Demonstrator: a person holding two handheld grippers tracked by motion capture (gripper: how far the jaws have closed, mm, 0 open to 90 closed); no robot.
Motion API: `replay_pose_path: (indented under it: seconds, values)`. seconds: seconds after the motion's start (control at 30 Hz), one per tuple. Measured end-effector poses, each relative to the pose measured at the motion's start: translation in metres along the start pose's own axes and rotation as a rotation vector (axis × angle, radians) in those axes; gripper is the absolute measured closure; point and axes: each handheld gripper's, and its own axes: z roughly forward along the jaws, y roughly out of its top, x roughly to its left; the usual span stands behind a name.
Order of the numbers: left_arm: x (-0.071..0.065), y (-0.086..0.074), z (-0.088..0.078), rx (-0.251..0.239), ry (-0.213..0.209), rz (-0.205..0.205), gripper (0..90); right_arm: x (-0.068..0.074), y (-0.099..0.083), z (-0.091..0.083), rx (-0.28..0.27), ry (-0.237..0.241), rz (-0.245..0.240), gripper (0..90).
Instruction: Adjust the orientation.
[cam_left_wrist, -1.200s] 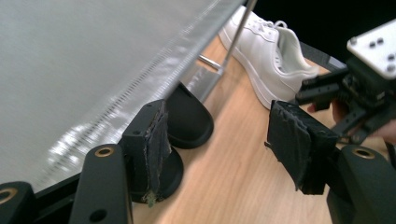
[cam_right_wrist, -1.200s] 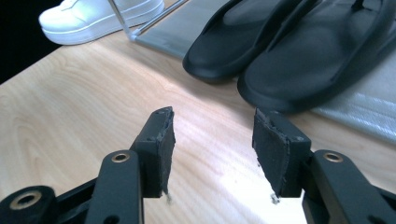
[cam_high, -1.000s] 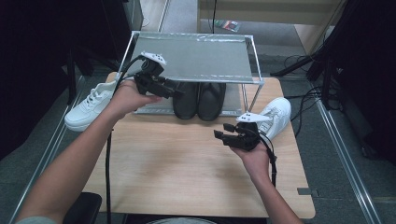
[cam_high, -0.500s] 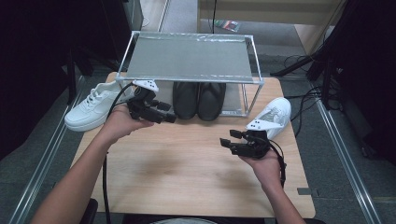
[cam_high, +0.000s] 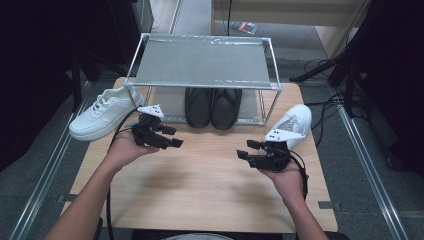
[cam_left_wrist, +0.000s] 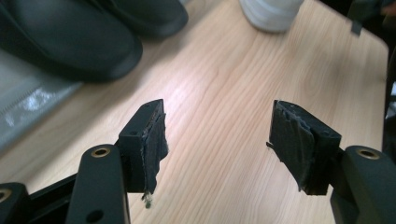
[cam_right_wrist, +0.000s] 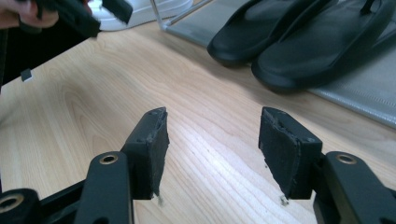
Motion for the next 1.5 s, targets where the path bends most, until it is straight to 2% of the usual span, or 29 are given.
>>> replay_pose_path:
  seconds: [0.13, 0.23, 0.3, 0.73, 0.83, 0.93, 1.07, 1.13, 1.2, 1.3, 1.33, 1.5]
  values:
    - [0.003, -0.009, -0.005, -0.007, 0.017, 0.002, 36.5, 0.001, 0.000, 0.000, 0.002, -0.004, -0.009, 43.7]
    - [0.008, -0.017, -0.010, -0.018, 0.034, -0.021, 36.6, 0.000, 0.000, 0.000, 0.012, -0.013, -0.015, 43.6]
    - [0.012, -0.023, -0.013, -0.013, 0.047, -0.031, 36.7, -0.001, 0.000, 0.001, 0.020, -0.026, -0.039, 43.5]
    - [0.043, -0.058, -0.048, -0.028, 0.156, -0.120, 37.4, -0.002, 0.001, 0.005, 0.039, -0.020, -0.042, 43.3]
    - [0.053, -0.062, -0.053, -0.021, 0.176, -0.135, 37.5, -0.002, 0.000, 0.005, 0.041, -0.021, -0.052, 43.3]
    - [0.064, -0.068, -0.060, -0.046, 0.180, -0.182, 37.4, -0.001, -0.001, 0.003, 0.039, -0.023, -0.050, 43.3]
    - [0.076, -0.072, -0.067, -0.066, 0.194, -0.197, 37.1, 0.000, -0.002, 0.003, 0.047, -0.027, -0.049, 43.2]
    - [0.084, -0.071, -0.070, -0.069, 0.203, -0.215, 37.1, -0.001, -0.004, 0.003, 0.054, -0.034, -0.064, 43.1]
    - [0.092, -0.069, -0.072, -0.055, 0.214, -0.223, 37.3, -0.004, -0.005, 0.002, 0.069, -0.036, -0.065, 43.1]
    - [0.102, -0.066, -0.075, -0.039, 0.238, -0.219, 37.5, -0.007, -0.007, 0.000, 0.065, -0.047, -0.046, 43.1]
    - [0.106, -0.065, -0.077, -0.048, 0.229, -0.228, 37.8, -0.007, -0.007, -0.002, 0.060, -0.050, -0.043, 43.1]
    - [0.127, -0.070, -0.083, -0.052, 0.266, -0.265, 38.5, -0.009, -0.011, -0.009, 0.063, -0.073, -0.028, 43.1]
